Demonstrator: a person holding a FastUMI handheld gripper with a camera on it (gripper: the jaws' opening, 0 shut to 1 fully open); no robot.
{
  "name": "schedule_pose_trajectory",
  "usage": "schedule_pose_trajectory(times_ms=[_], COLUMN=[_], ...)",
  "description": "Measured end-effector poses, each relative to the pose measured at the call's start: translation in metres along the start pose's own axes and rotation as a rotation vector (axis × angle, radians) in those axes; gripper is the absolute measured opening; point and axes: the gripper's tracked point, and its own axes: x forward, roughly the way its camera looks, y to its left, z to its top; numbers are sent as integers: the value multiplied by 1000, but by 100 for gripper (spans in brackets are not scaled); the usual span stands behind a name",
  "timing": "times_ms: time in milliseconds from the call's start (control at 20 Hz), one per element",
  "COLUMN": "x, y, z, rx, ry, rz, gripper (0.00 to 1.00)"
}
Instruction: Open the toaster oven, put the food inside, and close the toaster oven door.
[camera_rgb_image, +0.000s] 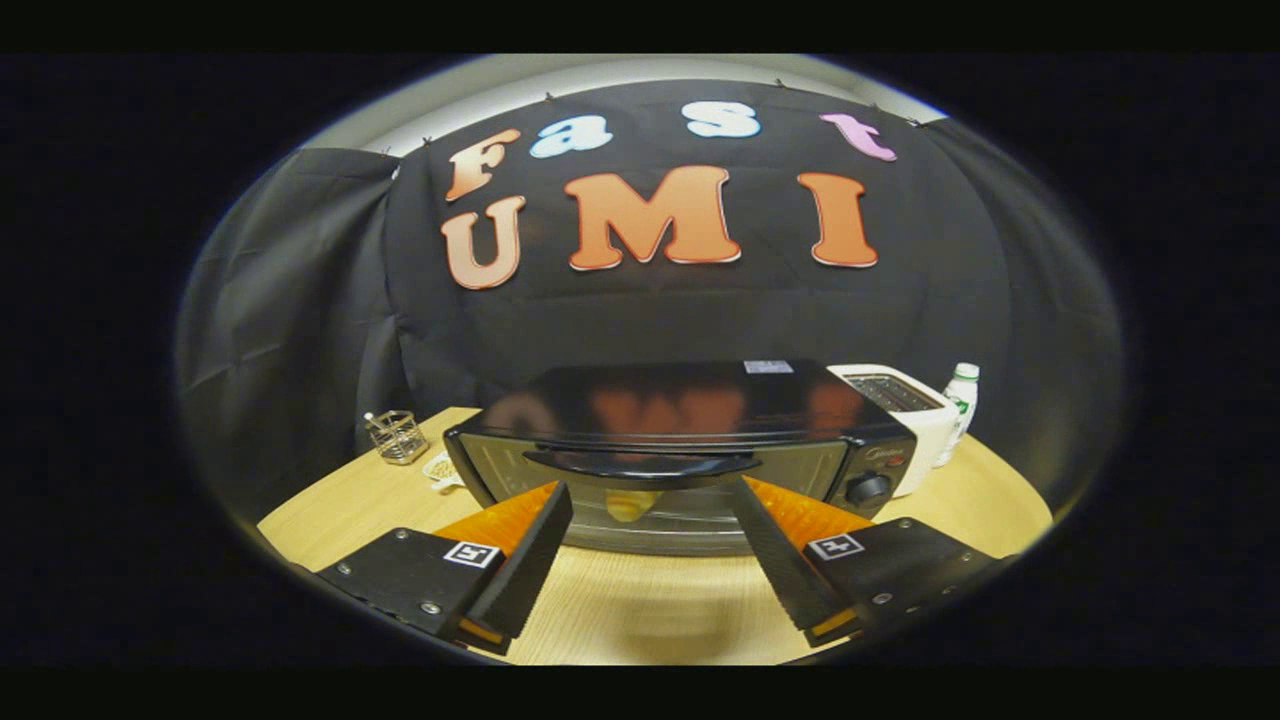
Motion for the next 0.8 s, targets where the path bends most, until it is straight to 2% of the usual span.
schedule_pose_trajectory(times_ms=[250, 500, 800], x=[-52, -113, -157], y=[2, -12, -18], z=[66, 129, 160], rx=[0, -40, -67], ry=[-195, -420, -517], rz=[18, -19, -38], gripper=[96, 95, 96])
